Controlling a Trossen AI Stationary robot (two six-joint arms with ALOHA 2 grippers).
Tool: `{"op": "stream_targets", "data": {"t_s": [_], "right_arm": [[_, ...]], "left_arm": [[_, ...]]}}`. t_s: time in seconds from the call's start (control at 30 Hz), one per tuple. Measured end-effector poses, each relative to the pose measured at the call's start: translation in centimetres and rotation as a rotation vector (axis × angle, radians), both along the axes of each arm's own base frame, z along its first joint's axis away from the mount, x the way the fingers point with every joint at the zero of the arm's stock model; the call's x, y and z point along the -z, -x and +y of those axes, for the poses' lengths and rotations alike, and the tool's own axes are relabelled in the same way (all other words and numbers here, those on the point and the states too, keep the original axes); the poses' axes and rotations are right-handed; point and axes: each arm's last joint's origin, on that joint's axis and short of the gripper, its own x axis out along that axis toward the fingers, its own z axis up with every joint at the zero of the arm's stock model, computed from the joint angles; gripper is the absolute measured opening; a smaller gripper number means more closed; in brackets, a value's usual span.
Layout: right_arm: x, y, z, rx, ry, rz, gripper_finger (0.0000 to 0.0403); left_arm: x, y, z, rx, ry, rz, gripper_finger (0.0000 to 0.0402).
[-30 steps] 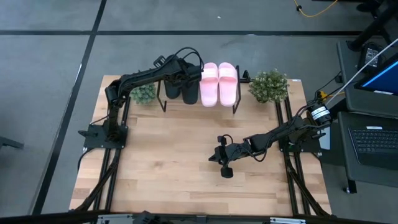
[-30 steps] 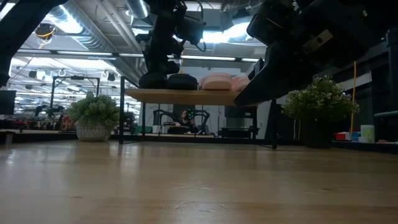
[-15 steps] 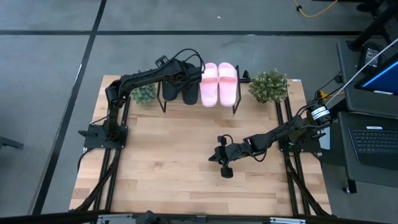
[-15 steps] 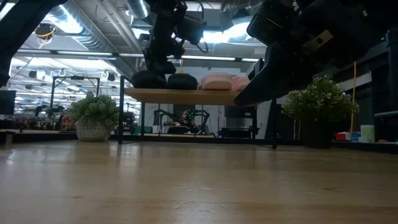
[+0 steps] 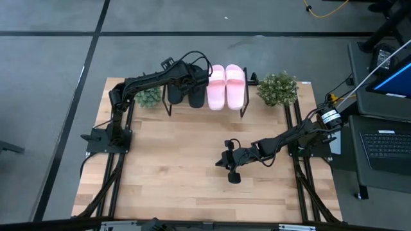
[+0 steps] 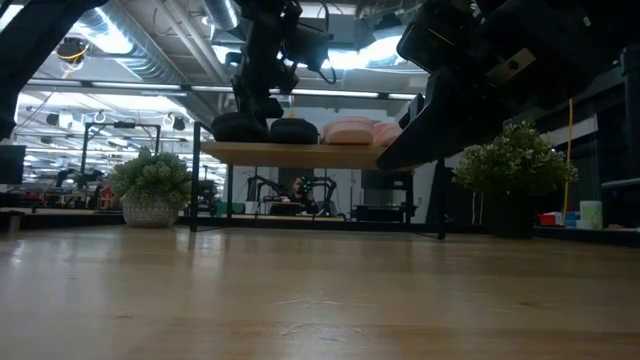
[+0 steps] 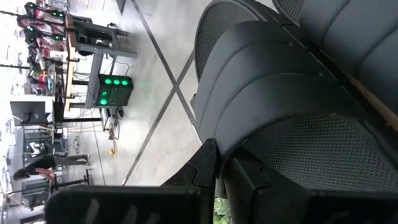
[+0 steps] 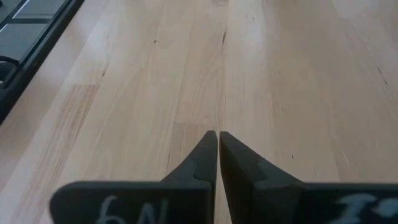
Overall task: Pick and place slides into the shelf
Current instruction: Put the black slipper on the shelf
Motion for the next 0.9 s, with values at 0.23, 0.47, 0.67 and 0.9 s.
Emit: {"op": "stream_targets", "data": {"t_s": [0.23,0.47,0.67,0.9], "right_arm": [[0.0,0.0,0.0,0.0,-0.001,0.0,0.0021],[0.0,0.0,0.0,0.0,-0.001,0.0,0.0021],[0.0,0.0,0.0,0.001,-0.001,0.0,0.0021],[0.0,0.0,0.0,0.001,-0.001,0.0,0.0021]], "left_arm": [[0.0,-0.02,0.01,0.0,0.0,-0.003,0.0017],[0.02,-0.02,0.01,0.001,0.013,-0.007,0.0026],[0.02,-0.02,0.01,0.002,0.015,-0.007,0.0078],[0.0,0.28,-0.13,0.004,0.031,0.03,0.0127]]}}
